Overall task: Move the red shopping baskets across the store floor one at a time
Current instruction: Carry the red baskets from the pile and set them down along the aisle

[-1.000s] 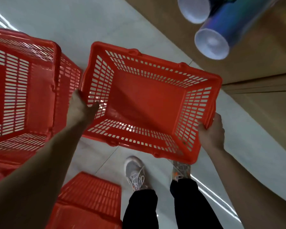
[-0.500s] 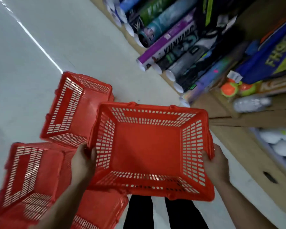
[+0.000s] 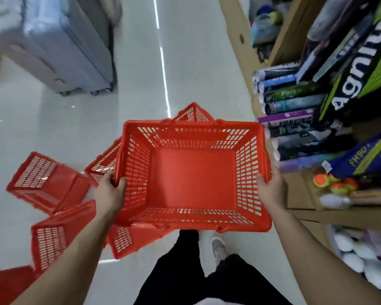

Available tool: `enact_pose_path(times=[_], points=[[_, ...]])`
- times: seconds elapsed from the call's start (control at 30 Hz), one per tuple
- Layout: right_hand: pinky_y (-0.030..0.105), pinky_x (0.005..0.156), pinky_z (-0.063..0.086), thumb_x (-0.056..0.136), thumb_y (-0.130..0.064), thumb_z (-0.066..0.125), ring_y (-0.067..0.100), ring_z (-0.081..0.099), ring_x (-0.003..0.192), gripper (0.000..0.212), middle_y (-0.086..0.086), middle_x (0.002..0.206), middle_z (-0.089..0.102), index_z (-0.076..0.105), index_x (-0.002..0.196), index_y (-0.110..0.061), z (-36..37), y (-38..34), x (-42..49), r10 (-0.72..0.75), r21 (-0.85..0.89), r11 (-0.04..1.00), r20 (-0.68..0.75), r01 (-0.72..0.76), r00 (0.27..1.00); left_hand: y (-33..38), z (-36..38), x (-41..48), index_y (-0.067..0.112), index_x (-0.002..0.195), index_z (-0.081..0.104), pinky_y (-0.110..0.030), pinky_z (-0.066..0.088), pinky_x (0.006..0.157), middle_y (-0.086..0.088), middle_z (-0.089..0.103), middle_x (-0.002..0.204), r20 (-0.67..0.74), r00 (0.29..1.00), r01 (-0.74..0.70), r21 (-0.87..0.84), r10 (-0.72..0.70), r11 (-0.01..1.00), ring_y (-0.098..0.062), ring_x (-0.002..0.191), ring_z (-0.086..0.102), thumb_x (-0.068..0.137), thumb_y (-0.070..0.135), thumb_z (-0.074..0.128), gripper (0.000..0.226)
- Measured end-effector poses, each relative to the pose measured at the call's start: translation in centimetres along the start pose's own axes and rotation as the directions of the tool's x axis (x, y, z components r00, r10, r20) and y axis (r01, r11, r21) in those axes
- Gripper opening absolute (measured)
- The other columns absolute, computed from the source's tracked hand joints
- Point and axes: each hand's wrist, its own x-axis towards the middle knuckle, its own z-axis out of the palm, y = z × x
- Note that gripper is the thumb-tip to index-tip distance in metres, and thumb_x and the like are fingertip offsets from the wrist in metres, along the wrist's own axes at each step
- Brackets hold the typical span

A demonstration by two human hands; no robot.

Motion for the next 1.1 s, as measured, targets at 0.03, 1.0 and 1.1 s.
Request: enact_pose_path(times=[0.03, 1.0, 1.1], points=[[0.035, 0.08, 0.054, 0.095, -0.027, 0.058, 0.021, 0.069, 0.092, 0.03, -0.01, 0.103, 0.069, 0.057, 0.125, -0.031, -0.2, -1.5, -0.6, -0.055, 0.006, 0.999, 0.047, 0.054, 0.997, -1.0, -2.0, -2.0, 0.015, 0.107, 0.066, -0.035, 0.04, 0.07, -0.005, 0.069, 0.09, -0.048, 0.999, 0.018, -0.024, -0.019, 1.0, -0.033, 0.086, 0.065, 0.09, 0.026, 0.065, 0.02], [0.043, 0.084, 0.057, 0.088, -0.025, 0.067, 0.015, 0.071, 0.085, 0.03, -0.013, 0.09, 0.071, 0.066, 0.118, -0.028, 29.9, -23.1, -63.0, -0.688, 0.39, 0.449, 0.725, 0.804, 0.033, -45.2, -35.7, -57.3, 0.021, 0.108, 0.066, -0.025, 0.048, 0.059, 0.005, 0.07, 0.087, -0.456, 0.01, 0.408, -0.811, -0.89, 0.42, -0.009, 0.072, 0.066, 0.092, 0.034, 0.06, 0.021], [0.033, 0.083, 0.054, 0.087, -0.025, 0.068, 0.009, 0.069, 0.085, 0.03, -0.022, 0.085, 0.068, 0.067, 0.116, -0.031, 32.5, -24.1, -69.0, -0.69, 0.418, 0.405, 0.723, 0.813, -0.028, -48.8, -38.5, -59.2, 0.025, 0.104, 0.065, -0.023, 0.046, 0.056, 0.011, 0.067, 0.083, -0.457, -0.033, 0.39, -0.824, -0.889, 0.41, -0.007, 0.07, 0.065, 0.092, 0.035, 0.06, 0.016]])
